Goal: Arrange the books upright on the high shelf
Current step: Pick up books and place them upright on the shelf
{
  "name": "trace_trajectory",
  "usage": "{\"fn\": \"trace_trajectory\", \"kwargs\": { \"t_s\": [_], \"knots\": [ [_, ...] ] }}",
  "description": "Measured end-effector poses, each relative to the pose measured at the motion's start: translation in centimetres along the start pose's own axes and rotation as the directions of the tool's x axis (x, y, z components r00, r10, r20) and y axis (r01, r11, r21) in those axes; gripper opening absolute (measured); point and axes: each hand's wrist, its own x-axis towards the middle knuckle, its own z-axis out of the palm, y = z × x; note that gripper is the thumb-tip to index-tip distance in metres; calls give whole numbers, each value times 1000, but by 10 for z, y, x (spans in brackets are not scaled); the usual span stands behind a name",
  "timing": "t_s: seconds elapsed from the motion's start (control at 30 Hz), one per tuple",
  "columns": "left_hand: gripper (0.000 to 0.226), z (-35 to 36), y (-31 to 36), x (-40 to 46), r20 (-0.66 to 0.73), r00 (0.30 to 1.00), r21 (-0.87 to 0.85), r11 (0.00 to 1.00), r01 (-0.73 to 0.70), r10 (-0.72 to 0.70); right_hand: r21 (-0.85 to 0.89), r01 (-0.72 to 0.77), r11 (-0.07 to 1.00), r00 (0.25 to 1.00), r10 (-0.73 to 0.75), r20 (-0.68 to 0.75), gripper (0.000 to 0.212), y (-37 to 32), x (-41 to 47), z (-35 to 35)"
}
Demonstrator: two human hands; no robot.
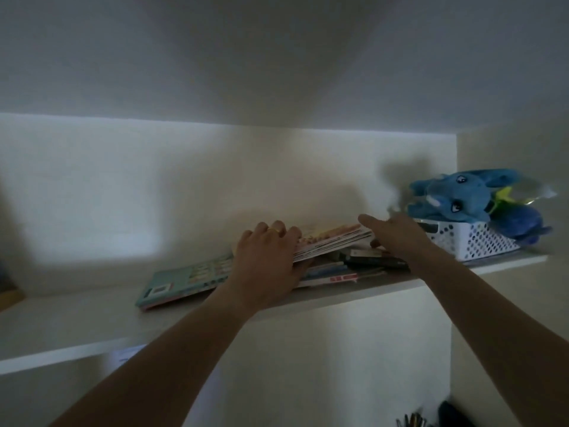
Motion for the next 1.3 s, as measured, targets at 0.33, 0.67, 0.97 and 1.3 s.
{"fn": "trace_trajectory", "kwargs": {
  "t_s": [0.33,0.67,0.97,1.3],
  "knots": [
    [70,-22,-44,-14,49,997,150,987,-65,59,474,-7,881,998,-24,59,41,-81,4,70],
    [84,-83,-207,-173,-129,953,118,950,290,-275,547,360,755,874,-479,86,79,-244,-130,233],
    [105,-110,-290,-249,-159,928,275,888,369,-336,443,538,717,635,-690,346,71,-281,-209,331],
    [67,-96,-316,-254,-153,958,189,944,270,-244,294,482,825,768,-560,312,48,-237,-202,361]
  ]
}}
